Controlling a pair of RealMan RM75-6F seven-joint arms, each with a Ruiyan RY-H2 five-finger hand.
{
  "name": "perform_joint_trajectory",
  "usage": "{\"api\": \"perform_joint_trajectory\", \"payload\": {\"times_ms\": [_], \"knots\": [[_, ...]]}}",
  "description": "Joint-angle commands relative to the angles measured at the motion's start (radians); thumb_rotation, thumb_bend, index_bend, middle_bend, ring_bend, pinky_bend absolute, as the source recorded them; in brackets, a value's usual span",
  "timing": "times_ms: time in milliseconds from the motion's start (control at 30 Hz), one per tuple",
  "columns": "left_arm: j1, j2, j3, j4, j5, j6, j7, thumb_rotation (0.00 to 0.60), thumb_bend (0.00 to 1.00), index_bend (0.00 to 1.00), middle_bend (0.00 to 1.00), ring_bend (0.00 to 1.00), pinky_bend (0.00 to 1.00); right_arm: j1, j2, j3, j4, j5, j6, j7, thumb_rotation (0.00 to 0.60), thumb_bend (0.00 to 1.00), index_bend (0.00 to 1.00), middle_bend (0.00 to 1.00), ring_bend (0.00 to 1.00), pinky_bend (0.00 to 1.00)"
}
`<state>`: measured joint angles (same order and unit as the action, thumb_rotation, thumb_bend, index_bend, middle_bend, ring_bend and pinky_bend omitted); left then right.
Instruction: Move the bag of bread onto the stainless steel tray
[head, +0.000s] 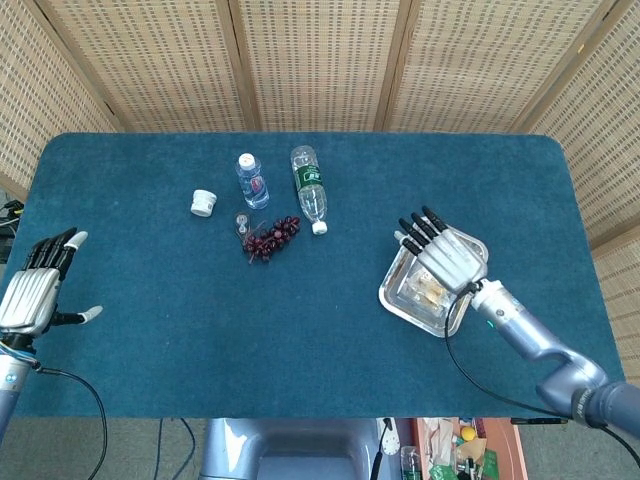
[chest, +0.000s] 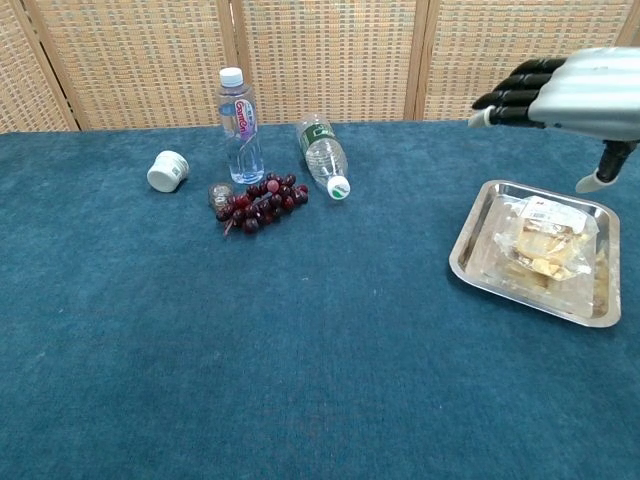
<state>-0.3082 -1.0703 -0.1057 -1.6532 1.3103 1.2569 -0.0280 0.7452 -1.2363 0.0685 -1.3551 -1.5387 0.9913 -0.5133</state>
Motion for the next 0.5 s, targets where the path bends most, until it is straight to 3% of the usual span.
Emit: {"api": "perform_joint_trajectory", "payload": {"times_ms": [33,267,500], "knots": [[0.019,0.001,0.008,0.002,0.017,0.028,-0.005,0.600,0.00,0.00,0.00,0.00,0.00,-0.206,0.072,0.011,-0.169,0.034,0.305,-0.013,0.600,0.00,0.00,0.00,0.00,0.00],[0.079,-0.020,0.033,0.053,0.050,0.115,-0.003,0.600,0.00,0.00,0.00,0.00,0.00,-0.430,0.029,-0.061,-0.183,0.058,0.522,0.180,0.600,0.00,0.00,0.00,0.00,0.00],[0.113,-0.014,0.061,0.059,0.112,0.159,-0.015,0.600,0.00,0.00,0.00,0.00,0.00,-0.528,-0.005,-0.084,-0.174,0.045,0.599,0.273,0.600,0.00,0.00,0.00,0.00,0.00]]}}
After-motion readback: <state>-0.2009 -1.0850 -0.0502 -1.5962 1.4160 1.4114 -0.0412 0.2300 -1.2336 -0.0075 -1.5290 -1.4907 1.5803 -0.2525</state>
